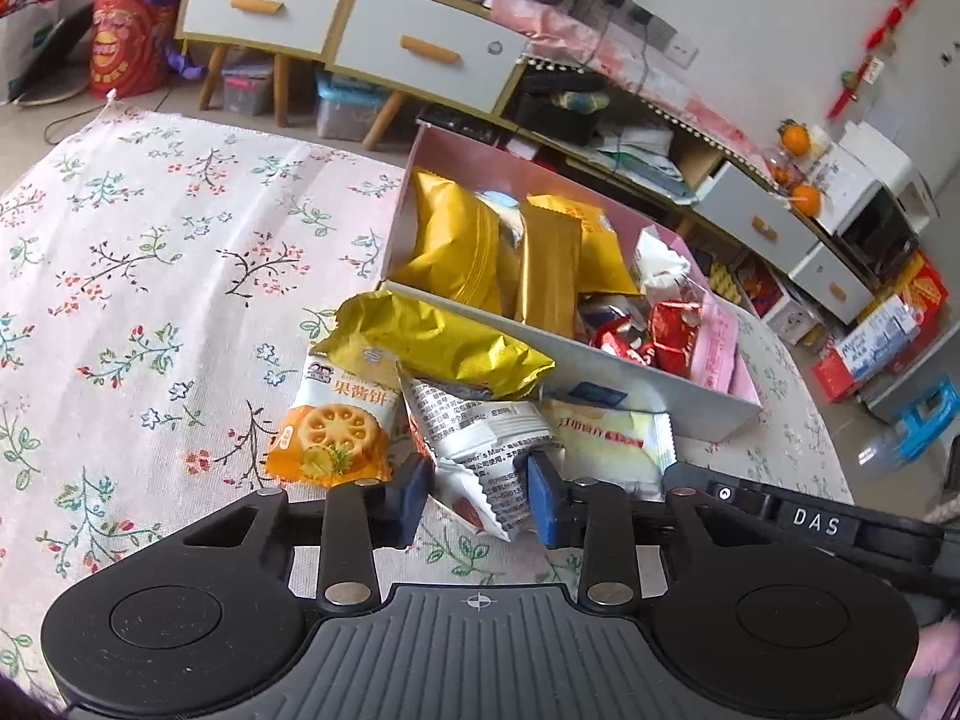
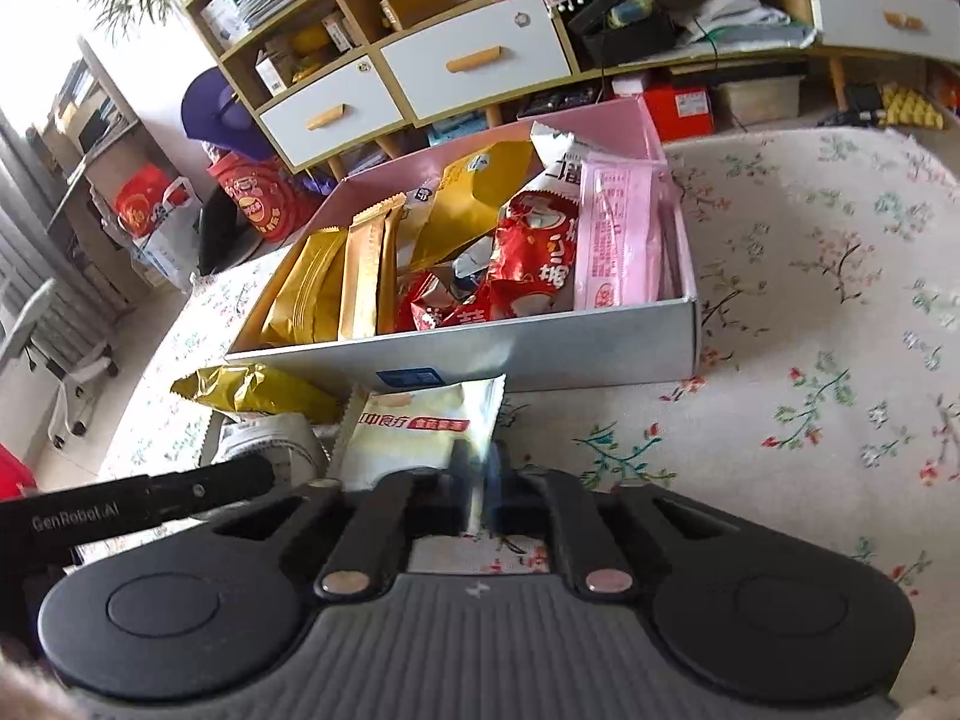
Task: Organize snacks
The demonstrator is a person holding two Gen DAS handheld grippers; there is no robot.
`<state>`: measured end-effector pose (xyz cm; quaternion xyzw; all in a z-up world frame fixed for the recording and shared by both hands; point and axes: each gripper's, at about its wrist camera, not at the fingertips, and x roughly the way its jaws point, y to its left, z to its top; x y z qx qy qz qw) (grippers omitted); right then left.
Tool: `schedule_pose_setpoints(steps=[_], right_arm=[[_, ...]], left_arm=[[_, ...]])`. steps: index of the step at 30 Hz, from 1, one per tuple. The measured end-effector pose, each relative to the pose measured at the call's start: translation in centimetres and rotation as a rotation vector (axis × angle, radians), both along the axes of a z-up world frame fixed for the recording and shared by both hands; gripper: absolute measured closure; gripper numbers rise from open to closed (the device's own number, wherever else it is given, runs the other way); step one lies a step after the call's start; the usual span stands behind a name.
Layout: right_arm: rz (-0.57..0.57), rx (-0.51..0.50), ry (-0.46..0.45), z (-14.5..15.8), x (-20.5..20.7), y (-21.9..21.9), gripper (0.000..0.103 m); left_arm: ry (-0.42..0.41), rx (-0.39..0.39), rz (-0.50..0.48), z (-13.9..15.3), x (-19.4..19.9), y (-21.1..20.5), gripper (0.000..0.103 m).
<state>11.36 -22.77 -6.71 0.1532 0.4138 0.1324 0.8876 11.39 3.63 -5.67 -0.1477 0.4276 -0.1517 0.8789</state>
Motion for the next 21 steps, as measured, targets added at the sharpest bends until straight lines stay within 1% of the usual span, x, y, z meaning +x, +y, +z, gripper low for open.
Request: schedule_pose_setpoints(steps=[5,10,14,17,18,20,21], right_arm=[[0.035,-0.050,-0.006,0.0,-0.9,-0.8,0.101],[0.105,-0.054,-0.012,0.5,-2.2,-1.1,0.101],[0.148,-0.121,-0.023,0.7,-3.2,-0.9,0.101],[0.177,-0.143,-0.032,0.8,-4.0,-1.2,0.101],[0.189,-0.149,-0.033,0.7,-4.3,-1.3,0.101],[0.211,-0.158,-0.041,0.6,-4.7,-1.5,0.100],[0.223,-0.170,-0.052,0.5,-4.9,-1.5,0.096]], left_arm=[[0.012,-0.004,-0.048,0.0,-0.7,0.8,0.073],[0.029,0.017,-0.121,-0.2,-1.9,1.4,0.074],[0.037,0.032,-0.172,-0.4,-3.2,1.5,0.074],[0.042,0.057,-0.231,-0.7,-4.2,1.4,0.075],[0.039,0.072,-0.251,-0.8,-4.5,1.4,0.075],[0.006,0.095,-0.282,-0.8,-5.2,1.4,0.073],[-0.008,0.111,-0.292,-0.8,-5.6,1.3,0.072]])
